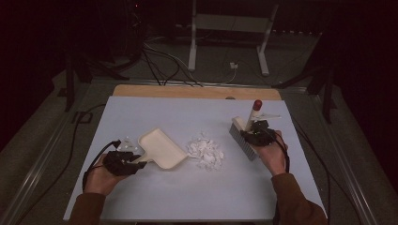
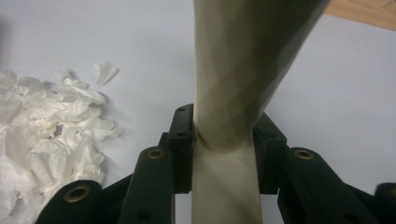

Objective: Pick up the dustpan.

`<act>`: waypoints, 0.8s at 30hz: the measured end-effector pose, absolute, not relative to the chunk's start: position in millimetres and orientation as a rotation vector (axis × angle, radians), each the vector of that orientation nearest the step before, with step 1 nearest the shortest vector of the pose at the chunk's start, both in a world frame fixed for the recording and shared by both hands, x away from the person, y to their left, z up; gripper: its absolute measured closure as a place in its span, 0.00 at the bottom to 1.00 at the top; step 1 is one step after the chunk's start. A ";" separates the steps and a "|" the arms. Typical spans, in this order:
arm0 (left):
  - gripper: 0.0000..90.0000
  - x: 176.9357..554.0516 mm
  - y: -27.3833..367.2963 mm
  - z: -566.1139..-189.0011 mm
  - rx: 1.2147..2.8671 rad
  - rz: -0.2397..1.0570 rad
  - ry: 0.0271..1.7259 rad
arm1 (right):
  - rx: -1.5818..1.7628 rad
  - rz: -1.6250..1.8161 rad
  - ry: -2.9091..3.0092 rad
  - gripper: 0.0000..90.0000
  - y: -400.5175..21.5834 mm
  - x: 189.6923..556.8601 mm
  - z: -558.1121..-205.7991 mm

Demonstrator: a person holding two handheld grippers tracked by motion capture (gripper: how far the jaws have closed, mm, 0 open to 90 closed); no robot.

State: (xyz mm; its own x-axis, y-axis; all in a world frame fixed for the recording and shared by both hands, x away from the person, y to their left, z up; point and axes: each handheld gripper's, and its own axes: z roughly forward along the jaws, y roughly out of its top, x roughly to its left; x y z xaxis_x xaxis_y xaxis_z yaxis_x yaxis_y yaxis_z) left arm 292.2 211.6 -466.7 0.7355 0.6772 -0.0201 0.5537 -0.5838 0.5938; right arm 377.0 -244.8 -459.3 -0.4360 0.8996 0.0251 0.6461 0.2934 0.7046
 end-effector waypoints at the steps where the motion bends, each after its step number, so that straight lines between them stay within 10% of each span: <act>1: 0.74 291.7 211.9 -466.2 2.360 0.274 0.914 | 1.389 0.923 2.191 0.75 -244.7 377.1 -459.3; 24: 0.74 282.9 200.8 -471.4 2.506 0.132 0.676 | 1.291 0.975 2.205 0.75 -219.7 384.2 -444.6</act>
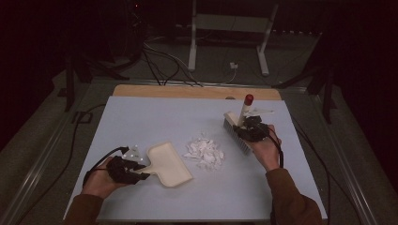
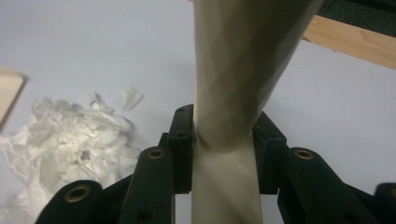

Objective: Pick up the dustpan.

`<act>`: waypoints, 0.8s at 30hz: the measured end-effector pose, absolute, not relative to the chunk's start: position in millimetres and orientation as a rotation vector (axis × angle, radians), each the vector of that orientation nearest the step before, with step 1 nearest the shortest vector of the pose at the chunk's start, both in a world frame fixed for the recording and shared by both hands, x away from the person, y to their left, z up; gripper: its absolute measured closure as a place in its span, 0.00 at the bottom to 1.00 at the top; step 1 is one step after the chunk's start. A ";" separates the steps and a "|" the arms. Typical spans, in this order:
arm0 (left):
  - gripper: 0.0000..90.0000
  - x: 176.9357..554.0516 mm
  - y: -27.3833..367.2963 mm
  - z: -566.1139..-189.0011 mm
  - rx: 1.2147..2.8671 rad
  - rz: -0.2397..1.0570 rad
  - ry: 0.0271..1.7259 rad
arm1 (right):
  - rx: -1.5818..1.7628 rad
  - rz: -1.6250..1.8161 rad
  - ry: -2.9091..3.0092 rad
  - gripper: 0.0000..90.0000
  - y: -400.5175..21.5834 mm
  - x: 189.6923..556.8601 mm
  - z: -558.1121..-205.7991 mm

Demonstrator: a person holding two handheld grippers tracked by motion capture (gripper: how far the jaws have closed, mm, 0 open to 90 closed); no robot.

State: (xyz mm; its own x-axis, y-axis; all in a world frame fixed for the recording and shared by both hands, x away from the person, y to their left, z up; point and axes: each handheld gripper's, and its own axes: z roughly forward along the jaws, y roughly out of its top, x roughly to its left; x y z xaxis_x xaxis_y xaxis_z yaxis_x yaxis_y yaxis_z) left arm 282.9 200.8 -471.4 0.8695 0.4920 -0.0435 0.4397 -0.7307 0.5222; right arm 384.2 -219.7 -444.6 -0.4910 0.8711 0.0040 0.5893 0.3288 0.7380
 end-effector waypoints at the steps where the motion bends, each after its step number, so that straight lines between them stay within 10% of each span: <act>1: 0.74 282.9 200.1 -472.0 2.511 0.131 0.672 | 1.288 0.976 2.209 0.75 -218.0 384.9 -444.3; 24: 0.74 300.5 188.7 -476.0 2.551 0.139 0.624 | 1.031 1.021 2.348 0.75 -178.5 400.4 -452.9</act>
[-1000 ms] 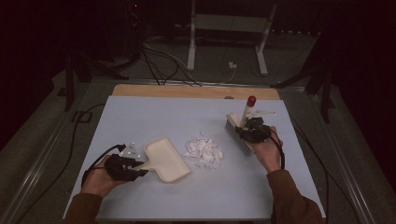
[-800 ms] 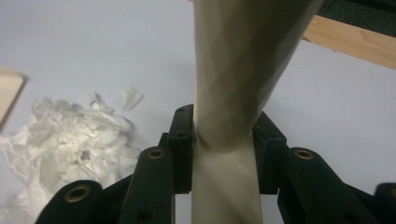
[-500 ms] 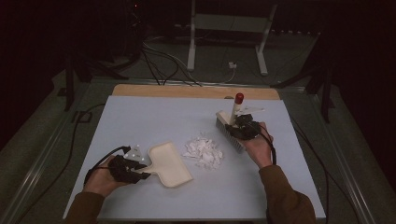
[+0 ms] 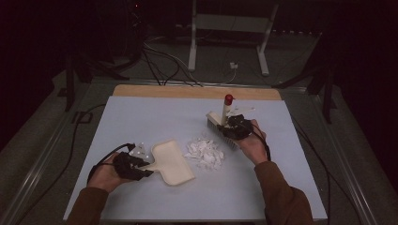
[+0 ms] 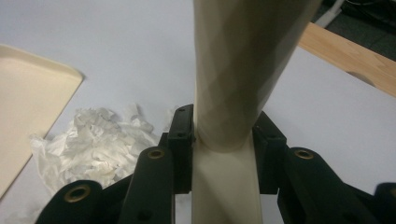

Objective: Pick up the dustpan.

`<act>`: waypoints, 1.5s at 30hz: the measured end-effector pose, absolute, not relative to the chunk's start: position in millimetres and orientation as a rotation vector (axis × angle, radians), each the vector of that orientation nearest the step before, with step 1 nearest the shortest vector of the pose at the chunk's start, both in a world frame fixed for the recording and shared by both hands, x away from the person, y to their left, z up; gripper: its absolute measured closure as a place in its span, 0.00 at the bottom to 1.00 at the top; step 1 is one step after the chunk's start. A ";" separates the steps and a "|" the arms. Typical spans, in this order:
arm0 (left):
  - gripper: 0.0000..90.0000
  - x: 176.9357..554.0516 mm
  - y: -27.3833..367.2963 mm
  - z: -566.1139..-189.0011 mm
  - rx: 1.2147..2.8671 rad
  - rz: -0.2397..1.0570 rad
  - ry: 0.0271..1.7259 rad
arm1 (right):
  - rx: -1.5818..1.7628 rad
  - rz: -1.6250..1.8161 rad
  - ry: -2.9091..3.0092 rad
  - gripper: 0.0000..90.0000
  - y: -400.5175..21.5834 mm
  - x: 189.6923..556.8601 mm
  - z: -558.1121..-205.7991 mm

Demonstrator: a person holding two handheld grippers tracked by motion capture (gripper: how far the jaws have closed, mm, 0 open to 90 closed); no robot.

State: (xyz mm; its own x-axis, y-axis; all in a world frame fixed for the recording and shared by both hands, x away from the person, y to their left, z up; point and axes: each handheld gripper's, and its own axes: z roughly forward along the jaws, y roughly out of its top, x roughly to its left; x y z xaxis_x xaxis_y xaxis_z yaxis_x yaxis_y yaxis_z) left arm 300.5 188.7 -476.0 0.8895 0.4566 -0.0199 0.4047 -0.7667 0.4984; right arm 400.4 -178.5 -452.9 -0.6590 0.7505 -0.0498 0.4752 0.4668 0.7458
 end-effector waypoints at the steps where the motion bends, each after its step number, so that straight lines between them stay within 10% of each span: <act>1: 0.74 301.3 187.7 -476.0 2.559 0.143 0.621 | 1.020 1.020 2.353 0.75 -177.0 401.3 -454.3; 45: 0.74 305.6 175.2 -479.1 2.582 0.098 0.549 | 0.663 1.172 2.596 0.75 -161.9 382.9 -460.1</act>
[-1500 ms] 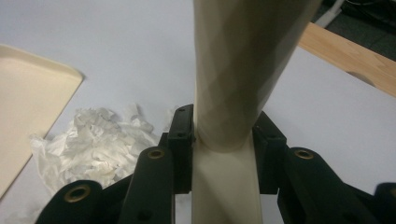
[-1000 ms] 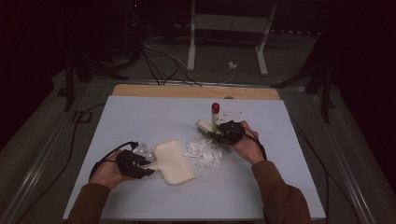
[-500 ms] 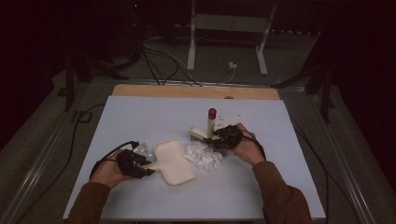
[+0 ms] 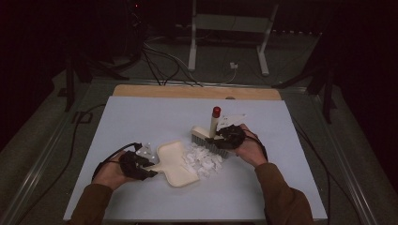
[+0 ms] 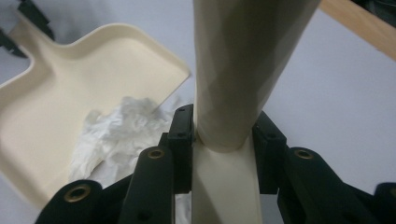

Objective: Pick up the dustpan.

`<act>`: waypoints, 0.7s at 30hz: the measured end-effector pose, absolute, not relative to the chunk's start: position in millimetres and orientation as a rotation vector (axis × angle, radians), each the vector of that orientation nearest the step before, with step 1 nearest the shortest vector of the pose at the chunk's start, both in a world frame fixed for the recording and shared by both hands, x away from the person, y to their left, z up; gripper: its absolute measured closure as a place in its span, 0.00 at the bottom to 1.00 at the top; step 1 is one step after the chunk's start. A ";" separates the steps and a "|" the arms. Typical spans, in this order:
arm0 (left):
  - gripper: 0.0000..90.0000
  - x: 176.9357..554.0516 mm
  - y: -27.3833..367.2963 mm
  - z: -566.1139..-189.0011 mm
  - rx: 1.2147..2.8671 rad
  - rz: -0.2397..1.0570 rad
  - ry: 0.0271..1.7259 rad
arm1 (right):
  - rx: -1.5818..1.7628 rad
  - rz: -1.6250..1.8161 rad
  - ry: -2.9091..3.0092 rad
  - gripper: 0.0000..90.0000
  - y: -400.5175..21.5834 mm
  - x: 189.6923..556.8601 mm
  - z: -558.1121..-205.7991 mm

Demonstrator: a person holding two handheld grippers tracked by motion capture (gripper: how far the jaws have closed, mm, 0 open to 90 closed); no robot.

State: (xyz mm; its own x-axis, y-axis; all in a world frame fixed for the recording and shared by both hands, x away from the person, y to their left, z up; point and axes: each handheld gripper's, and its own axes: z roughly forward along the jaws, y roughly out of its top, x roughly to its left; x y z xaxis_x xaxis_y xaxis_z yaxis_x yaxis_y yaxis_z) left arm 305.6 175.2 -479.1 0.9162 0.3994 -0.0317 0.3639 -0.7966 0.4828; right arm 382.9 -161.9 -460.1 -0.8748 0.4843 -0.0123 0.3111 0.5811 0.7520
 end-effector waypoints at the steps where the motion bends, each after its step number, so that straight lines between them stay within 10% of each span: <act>1: 0.74 305.5 174.9 -479.3 2.582 0.100 0.547 | 0.677 1.168 2.583 0.75 -163.0 383.0 -459.5; 21: 0.74 300.9 171.3 -481.3 2.573 0.122 0.564 | 1.045 1.025 2.399 0.75 -190.6 376.9 -450.0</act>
